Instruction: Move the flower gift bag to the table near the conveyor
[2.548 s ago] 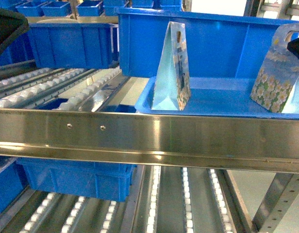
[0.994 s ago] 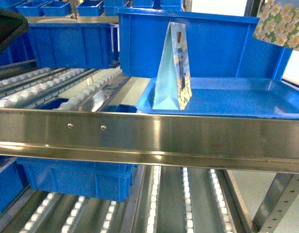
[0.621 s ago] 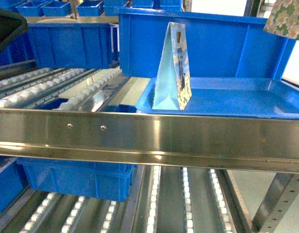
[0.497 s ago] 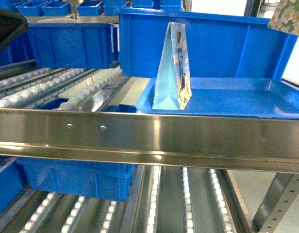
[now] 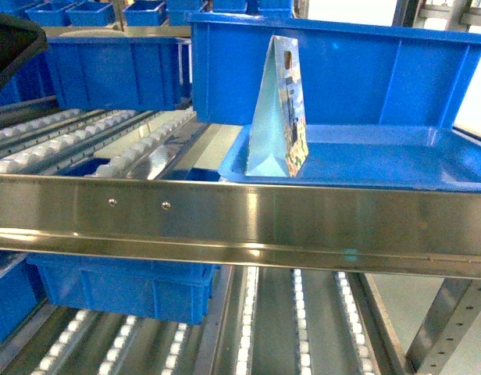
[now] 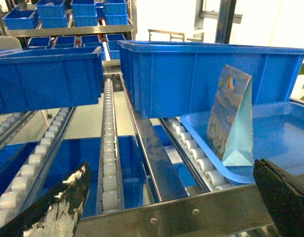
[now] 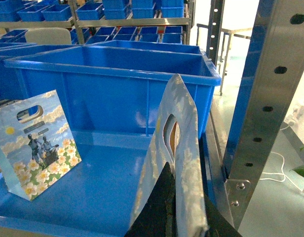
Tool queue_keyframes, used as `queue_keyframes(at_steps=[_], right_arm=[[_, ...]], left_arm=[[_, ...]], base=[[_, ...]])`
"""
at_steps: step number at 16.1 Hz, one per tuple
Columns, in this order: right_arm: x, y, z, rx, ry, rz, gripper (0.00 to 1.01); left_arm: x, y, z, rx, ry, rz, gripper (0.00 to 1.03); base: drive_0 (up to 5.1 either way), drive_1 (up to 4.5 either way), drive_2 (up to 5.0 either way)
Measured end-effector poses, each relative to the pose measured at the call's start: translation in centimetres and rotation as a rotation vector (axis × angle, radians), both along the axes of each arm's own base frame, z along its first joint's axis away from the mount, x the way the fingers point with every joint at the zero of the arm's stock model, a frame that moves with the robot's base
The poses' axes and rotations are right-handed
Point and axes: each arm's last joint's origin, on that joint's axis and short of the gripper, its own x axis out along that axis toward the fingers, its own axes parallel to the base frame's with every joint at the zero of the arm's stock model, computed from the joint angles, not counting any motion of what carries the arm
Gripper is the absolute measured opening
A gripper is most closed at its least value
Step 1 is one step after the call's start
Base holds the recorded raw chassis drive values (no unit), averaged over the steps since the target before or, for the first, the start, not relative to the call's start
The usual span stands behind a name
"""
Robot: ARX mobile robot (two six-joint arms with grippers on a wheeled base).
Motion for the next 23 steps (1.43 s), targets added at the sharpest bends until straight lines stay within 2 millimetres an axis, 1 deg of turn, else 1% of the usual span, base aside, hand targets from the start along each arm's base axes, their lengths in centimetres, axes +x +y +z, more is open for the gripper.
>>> queue_keyframes(at_steps=[6,7,8,9,10,11,12,14,16,17,19,23], right_arm=[[0.0,0.0,0.0,0.0,-0.001,0.005,0.02],[0.0,0.0,0.0,-0.001,0.0,0.004,0.02],[0.0,0.0,0.0,-0.002,-0.001,0.004,0.02],[0.0,0.0,0.0,-0.003,-0.001,0.004,0.02],[0.0,0.0,0.0,-0.004,-0.001,0.004,0.02],[0.0,0.0,0.0,-0.003,0.0,0.004,0.02],[0.0,0.0,0.0,-0.004,-0.001,0.005,0.02],[0.0,0.0,0.0,-0.005,-0.001,0.005,0.02],[0.0,0.0,0.0,-0.005,0.0,0.005,0.02],[0.0,0.0,0.0,-0.005,-0.001,0.005,0.02],[0.0,0.0,0.0,-0.006,-0.001,0.005,0.02],[0.0,0.0,0.0,-0.006,-0.001,0.005,0.02]], left_arm=[[0.0,0.0,0.0,0.0,-0.001,0.0,0.98],[0.2,-0.2,0.1,0.004,-0.014,-0.001,0.98],[0.8,-0.7,0.5,0.009,-0.016,-0.005,0.98],[2.2,-1.7,1.9,0.021,-0.05,-0.022,0.98],[3.8,-2.7,3.6,0.027,-0.087,-0.024,0.98],[4.7,-3.4,4.7,0.037,-0.11,-0.02,0.98],[5.3,-4.2,5.3,0.045,-0.113,-0.039,0.98],[7.3,-6.1,5.2,0.078,-0.078,-0.081,0.98],[8.3,-7.2,4.8,0.121,-0.063,-0.092,0.98],[9.0,-8.1,5.1,0.138,-0.068,-0.105,0.98],[9.9,-9.0,5.7,0.152,-0.059,-0.147,0.98],[11.3,-10.8,6.2,0.137,-0.044,-0.162,0.98]], base=[[0.0,0.0,0.0],[0.0,0.0,0.0],[0.0,0.0,0.0],[0.0,0.0,0.0],[0.0,0.0,0.0],[0.0,0.0,0.0],[0.0,0.0,0.0],[0.0,0.0,0.0],[0.0,0.0,0.0],[0.0,0.0,0.0],[0.0,0.0,0.0],[0.0,0.0,0.0]])
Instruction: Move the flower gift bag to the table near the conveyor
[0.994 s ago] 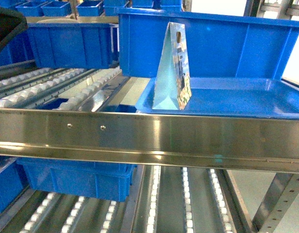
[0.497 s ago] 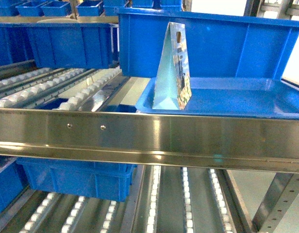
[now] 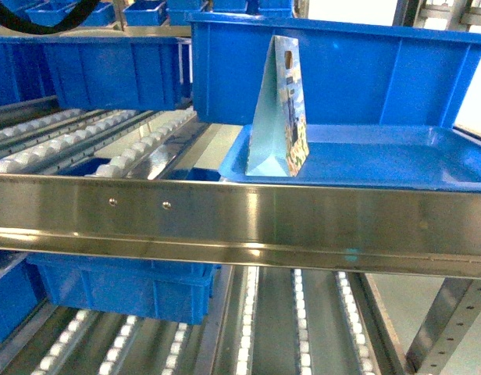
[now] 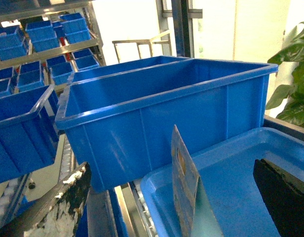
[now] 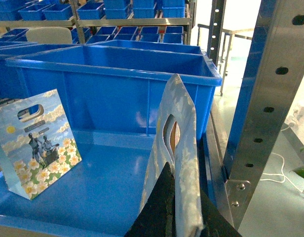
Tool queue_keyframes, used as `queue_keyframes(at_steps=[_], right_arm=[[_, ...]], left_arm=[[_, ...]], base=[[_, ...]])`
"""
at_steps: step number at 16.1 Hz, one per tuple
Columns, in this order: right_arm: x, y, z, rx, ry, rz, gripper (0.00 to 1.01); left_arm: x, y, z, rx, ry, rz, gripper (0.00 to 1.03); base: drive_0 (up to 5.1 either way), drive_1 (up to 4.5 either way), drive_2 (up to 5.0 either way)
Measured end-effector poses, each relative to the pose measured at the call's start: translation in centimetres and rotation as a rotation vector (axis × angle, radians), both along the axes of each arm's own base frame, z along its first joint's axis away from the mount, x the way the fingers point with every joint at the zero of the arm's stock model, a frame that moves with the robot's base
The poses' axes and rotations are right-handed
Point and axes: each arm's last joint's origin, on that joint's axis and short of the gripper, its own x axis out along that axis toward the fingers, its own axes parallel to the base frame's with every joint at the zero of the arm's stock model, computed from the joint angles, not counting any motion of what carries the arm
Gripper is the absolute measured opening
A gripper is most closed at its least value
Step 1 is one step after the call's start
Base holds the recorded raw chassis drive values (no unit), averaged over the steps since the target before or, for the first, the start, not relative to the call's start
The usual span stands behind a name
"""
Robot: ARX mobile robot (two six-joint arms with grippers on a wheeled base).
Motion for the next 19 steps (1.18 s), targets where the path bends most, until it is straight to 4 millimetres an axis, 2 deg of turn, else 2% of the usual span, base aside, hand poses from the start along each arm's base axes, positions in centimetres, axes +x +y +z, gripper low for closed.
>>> queue_keyframes(at_steps=[4,8,10,13,17,19], right_arm=[[0.0,0.0,0.0,0.0,0.001,0.0,0.02],[0.0,0.0,0.0,0.0,0.0,0.0,0.02],[0.0,0.0,0.0,0.0,-0.001,0.0,0.02],[0.0,0.0,0.0,0.0,0.0,0.0,0.02],[0.0,0.0,0.0,0.0,0.0,0.0,0.02],[0.0,0.0,0.0,0.0,0.0,0.0,0.02]], left_arm=[[0.5,-0.9,-0.7,0.015,0.024,0.007,0.98],[0.7,-0.5,-1.0,0.011,0.03,0.02,0.98],[1.4,-0.4,-2.2,0.021,0.062,0.02,0.98],[2.8,-1.8,-3.9,0.077,0.121,-0.011,0.98],[3.3,-3.7,-2.8,0.085,0.096,-0.052,0.98],[4.0,-3.7,-3.3,0.1,0.105,-0.03,0.98]], base=[[0.0,0.0,0.0],[0.0,0.0,0.0],[0.0,0.0,0.0],[0.0,0.0,0.0],[0.0,0.0,0.0],[0.0,0.0,0.0]])
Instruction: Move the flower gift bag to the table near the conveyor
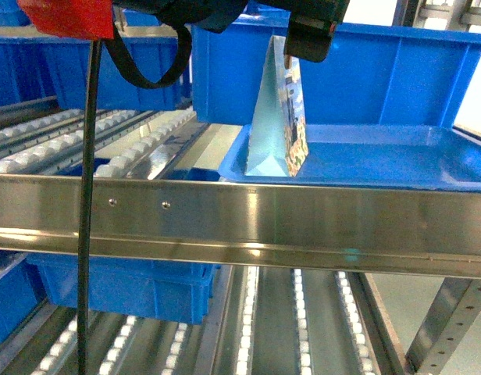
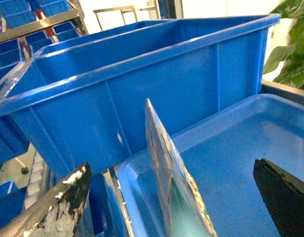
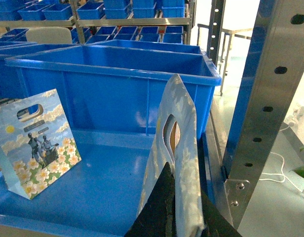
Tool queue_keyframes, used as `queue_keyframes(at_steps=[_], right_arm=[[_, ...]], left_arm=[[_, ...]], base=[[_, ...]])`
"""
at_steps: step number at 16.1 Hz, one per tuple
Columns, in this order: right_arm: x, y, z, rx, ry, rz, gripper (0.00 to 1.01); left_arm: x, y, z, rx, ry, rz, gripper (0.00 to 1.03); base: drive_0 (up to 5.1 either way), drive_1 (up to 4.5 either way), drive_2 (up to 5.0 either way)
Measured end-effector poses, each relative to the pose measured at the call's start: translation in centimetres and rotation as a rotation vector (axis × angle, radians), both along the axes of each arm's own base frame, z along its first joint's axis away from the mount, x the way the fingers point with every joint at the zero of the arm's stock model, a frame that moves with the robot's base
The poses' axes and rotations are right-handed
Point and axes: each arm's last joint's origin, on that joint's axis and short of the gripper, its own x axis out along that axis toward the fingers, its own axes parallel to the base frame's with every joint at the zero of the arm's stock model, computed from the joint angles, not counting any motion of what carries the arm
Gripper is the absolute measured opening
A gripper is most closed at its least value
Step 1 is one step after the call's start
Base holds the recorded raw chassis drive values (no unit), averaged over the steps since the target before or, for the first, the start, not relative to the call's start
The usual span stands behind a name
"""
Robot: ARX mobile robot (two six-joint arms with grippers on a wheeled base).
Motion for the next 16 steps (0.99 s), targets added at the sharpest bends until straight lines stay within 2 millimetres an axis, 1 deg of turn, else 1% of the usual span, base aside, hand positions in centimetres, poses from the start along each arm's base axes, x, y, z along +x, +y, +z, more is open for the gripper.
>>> queue_keyframes(at_steps=[4,7,10,13,16], right_arm=[[0.0,0.0,0.0,0.0,0.0,0.0,0.02],[0.0,0.0,0.0,0.0,0.0,0.0,0.02],[0.0,0.0,0.0,0.0,-0.001,0.0,0.02],[0.0,0.0,0.0,0.0,0.0,0.0,0.02],[0.0,0.0,0.0,0.0,0.001,0.0,0.02]], left_arm=[[2.2,-0.3,-1.9,0.034,0.06,0.035,0.98],[3.2,-0.8,-2.2,0.032,0.06,0.031,0.98],[3.9,-1.0,-3.2,0.049,0.095,0.032,0.98],[4.7,-0.6,-4.2,0.047,0.117,0.044,0.98],[5.5,-0.2,-4.4,0.038,0.115,0.044,0.98]], base=[[0.0,0.0,0.0],[0.0,0.0,0.0],[0.0,0.0,0.0],[0.0,0.0,0.0],[0.0,0.0,0.0]])
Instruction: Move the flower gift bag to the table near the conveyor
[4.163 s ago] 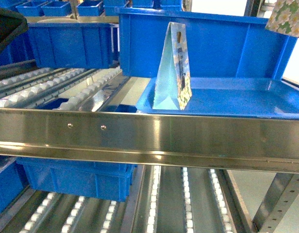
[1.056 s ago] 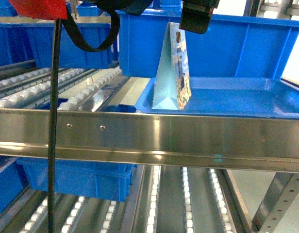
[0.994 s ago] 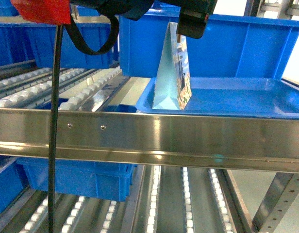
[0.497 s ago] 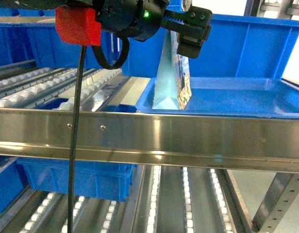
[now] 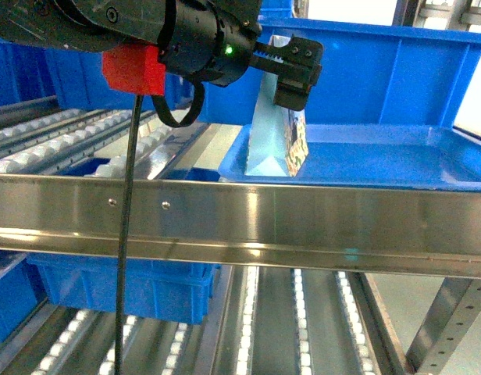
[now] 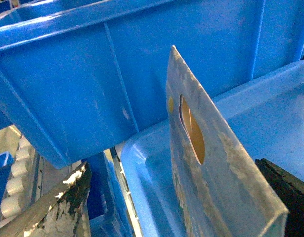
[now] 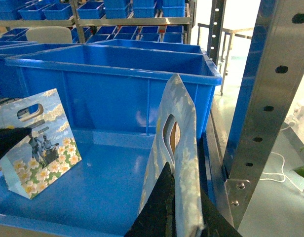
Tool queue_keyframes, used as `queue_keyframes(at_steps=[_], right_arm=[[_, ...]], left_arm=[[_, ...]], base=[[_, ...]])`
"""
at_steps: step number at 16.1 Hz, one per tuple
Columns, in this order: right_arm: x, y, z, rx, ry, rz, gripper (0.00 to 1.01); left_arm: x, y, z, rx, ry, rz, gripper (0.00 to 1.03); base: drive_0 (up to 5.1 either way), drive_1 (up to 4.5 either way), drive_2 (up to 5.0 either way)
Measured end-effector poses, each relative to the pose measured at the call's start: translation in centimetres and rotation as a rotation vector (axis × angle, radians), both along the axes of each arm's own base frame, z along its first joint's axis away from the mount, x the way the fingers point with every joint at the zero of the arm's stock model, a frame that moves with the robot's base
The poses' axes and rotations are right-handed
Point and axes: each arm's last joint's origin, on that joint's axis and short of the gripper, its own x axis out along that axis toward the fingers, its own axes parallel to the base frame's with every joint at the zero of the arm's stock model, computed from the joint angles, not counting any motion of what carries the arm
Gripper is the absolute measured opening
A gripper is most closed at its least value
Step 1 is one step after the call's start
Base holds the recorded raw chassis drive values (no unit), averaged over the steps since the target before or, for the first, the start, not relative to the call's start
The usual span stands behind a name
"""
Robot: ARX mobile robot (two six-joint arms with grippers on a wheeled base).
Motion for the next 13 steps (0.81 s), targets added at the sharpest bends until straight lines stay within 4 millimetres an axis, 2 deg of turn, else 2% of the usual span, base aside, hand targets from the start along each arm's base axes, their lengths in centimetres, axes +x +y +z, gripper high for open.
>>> queue_keyframes(at_steps=[4,5,6,13], right_arm=[[0.0,0.0,0.01,0.0,-0.001,0.0,0.02],[0.0,0.0,0.01,0.0,-0.002,0.0,0.02],[0.0,0.0,0.01,0.0,-0.001,0.0,0.02],[0.0,0.0,0.01,0.0,-0.001,0.0,0.02]], left_arm=[[0.62,0.16,-0.27,0.002,0.021,-0.008,0.98],[0.63,0.16,-0.26,0.003,0.02,-0.009,0.95],[0.62,0.14,-0.25,0.003,0.02,-0.01,0.82],[0.62,0.14,-0.24,0.002,0.02,-0.009,0.16]], base=[[0.0,0.0,0.0],[0.0,0.0,0.0],[0.0,0.0,0.0],[0.0,0.0,0.0]])
